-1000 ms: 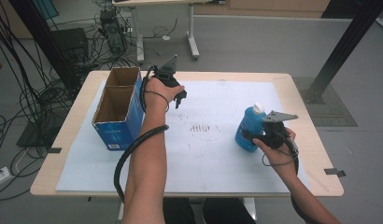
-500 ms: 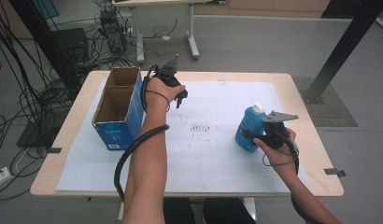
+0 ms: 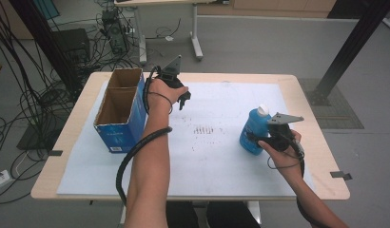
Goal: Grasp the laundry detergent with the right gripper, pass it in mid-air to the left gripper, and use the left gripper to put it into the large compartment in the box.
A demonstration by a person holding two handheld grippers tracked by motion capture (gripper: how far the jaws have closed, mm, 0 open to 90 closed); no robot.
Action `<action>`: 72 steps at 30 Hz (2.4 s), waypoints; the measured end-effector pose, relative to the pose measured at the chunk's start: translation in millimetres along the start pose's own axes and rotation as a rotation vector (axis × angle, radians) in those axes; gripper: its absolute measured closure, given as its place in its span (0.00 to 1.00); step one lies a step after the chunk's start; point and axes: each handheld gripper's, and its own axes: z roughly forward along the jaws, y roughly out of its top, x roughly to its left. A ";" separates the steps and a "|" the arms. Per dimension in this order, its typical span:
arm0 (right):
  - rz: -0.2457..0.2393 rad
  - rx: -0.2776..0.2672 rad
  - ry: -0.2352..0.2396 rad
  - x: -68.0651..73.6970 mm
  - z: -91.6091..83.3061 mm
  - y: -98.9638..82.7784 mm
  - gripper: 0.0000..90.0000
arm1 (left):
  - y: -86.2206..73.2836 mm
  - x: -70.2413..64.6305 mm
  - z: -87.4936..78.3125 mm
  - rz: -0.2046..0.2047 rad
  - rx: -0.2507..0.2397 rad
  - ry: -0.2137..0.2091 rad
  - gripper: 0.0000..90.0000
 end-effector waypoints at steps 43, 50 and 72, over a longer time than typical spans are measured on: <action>0.010 -0.011 -0.003 0.1 -0.2 -1.5 0.47 | -2.6 1.3 -3.5 -0.003 -0.003 0.007 0.06; 0.018 -0.013 -0.008 0.5 -0.2 -1.8 0.48 | -2.4 0.5 -4.3 -0.004 -0.006 0.007 0.06; 0.043 -0.016 -0.018 1.2 0.2 -1.5 0.49 | -4.5 0.7 -6.3 -0.003 -0.009 0.008 0.06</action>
